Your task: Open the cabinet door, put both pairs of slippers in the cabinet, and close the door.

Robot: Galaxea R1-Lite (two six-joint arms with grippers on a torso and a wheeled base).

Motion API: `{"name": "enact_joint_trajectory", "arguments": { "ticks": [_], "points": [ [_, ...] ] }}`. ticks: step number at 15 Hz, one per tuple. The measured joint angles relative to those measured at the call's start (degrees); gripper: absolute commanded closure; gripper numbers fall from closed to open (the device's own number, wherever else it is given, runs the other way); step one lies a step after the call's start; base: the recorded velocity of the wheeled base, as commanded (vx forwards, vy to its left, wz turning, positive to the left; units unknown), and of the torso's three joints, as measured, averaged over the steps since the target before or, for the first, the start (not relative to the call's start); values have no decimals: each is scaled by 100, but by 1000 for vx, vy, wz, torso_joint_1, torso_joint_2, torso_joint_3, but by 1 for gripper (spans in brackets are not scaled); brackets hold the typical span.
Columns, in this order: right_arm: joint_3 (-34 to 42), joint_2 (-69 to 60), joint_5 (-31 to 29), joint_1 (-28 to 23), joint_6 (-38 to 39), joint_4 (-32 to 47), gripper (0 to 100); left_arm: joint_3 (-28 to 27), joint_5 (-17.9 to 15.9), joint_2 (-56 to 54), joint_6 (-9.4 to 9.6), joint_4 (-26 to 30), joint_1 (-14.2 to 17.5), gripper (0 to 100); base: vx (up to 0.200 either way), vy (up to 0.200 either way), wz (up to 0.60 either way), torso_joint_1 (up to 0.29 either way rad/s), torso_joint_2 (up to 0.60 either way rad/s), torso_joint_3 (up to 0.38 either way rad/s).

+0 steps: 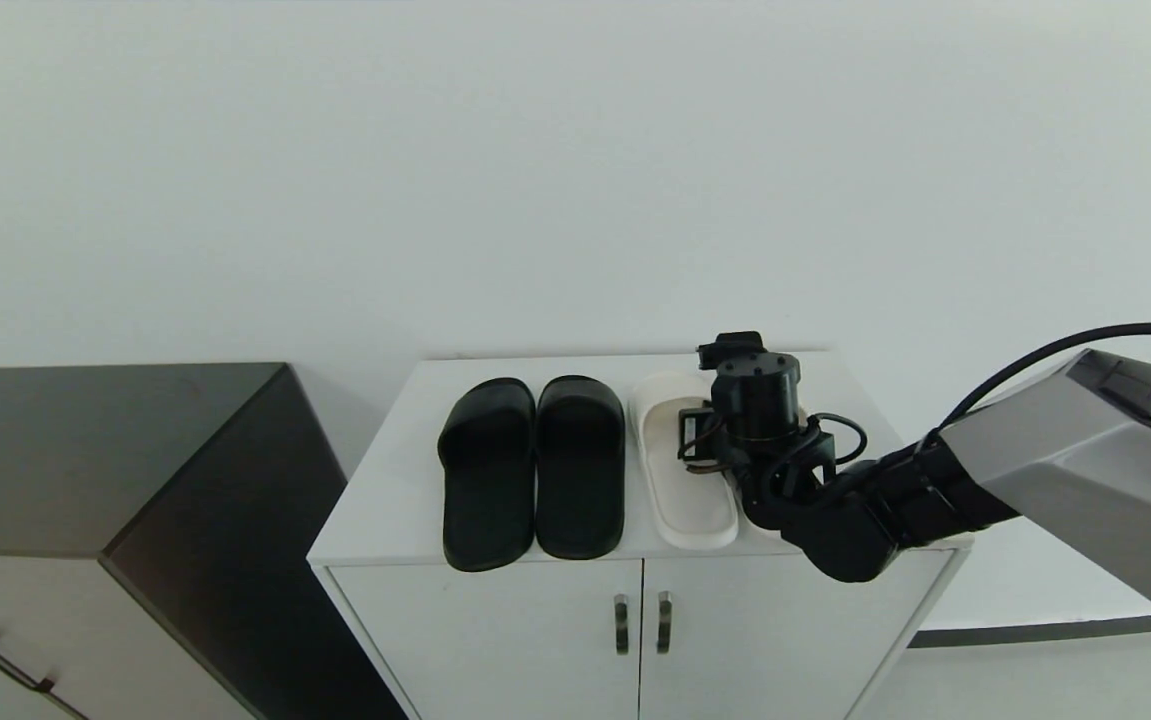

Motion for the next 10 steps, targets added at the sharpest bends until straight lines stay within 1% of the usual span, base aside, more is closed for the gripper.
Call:
{"name": "enact_joint_trajectory", "arguments": {
  "ticks": [3, 7, 8, 10],
  "points": [
    [402, -384, 0, 108, -129, 24, 100, 0, -2, 0, 5, 0, 0, 100, 0, 0, 0, 0, 0, 0],
    [1613, -1525, 65, 602, -391, 22, 100, 0, -2, 0, -2, 0, 0, 100, 0, 0, 0, 0, 0, 0],
    [1925, -1844, 126, 762, -405, 24, 100, 0, -2, 0, -5, 0, 0, 100, 0, 0, 0, 0, 0, 0],
    [2539, -2459, 583, 1057, -402, 27, 100, 0, -2, 0, -5, 0, 0, 100, 0, 0, 0, 0, 0, 0]
  ]
}}
